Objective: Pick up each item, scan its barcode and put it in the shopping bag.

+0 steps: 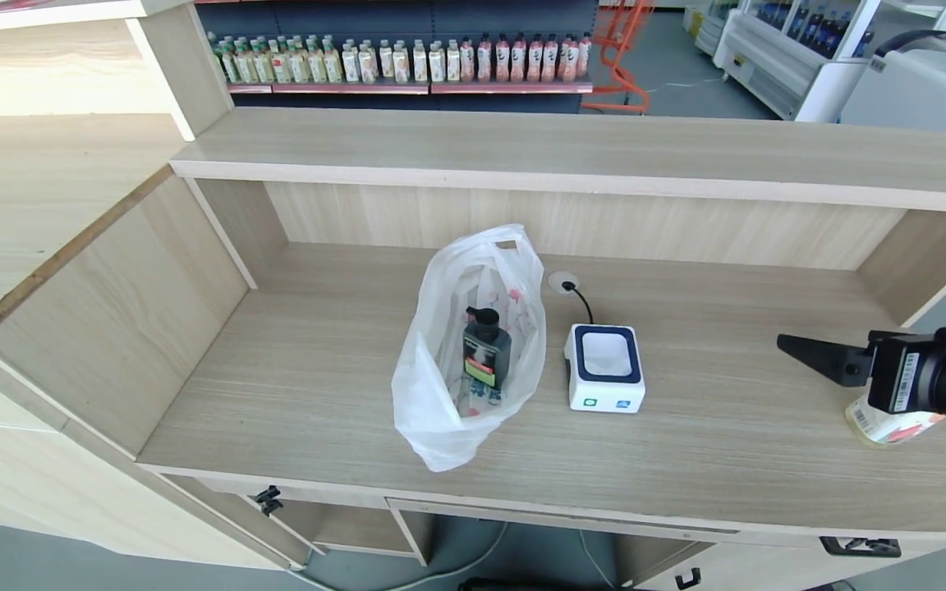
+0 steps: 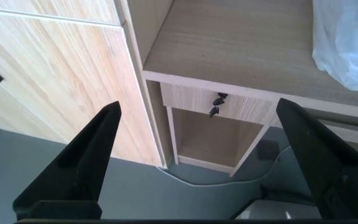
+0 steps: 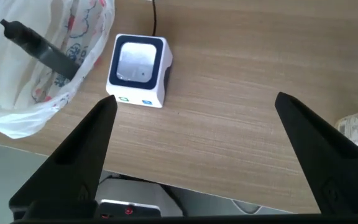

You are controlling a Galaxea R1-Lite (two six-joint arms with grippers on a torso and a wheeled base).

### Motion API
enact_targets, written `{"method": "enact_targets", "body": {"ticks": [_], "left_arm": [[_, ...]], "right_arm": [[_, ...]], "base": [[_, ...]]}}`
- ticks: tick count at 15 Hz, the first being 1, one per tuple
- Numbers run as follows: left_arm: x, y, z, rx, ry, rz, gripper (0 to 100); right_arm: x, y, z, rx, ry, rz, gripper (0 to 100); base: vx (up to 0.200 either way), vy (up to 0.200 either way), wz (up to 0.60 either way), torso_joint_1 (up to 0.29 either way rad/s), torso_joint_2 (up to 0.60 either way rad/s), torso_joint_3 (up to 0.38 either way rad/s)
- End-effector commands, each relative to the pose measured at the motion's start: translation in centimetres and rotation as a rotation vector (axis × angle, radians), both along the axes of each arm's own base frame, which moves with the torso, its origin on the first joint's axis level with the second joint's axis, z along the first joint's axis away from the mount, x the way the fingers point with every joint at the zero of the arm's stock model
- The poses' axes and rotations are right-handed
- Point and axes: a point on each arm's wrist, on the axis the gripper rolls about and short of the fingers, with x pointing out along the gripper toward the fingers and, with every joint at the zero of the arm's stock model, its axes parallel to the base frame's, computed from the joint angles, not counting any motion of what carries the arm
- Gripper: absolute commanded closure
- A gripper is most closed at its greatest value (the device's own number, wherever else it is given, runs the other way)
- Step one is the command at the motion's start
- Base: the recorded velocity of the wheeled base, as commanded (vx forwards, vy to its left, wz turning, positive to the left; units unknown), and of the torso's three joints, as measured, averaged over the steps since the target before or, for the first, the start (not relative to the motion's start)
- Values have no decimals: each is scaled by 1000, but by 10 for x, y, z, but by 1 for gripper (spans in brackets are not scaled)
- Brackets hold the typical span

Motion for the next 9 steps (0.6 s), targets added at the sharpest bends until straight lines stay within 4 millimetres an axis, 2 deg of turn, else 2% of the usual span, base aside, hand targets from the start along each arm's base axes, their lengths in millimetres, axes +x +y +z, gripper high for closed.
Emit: {"method": "enact_targets", "body": {"ticks": [1,9], "left_arm": [[0,0,0,0,-1,2,0],[0,0,0,-4,-2,2,0]], "right_arm": [[-2,-1,-9,-9,32,-10,0],[-2,-1,-28,-22,108,-12,0]], "base": [[0,-200,0,2,2,2],[0,-200,0,3,4,1]]}}
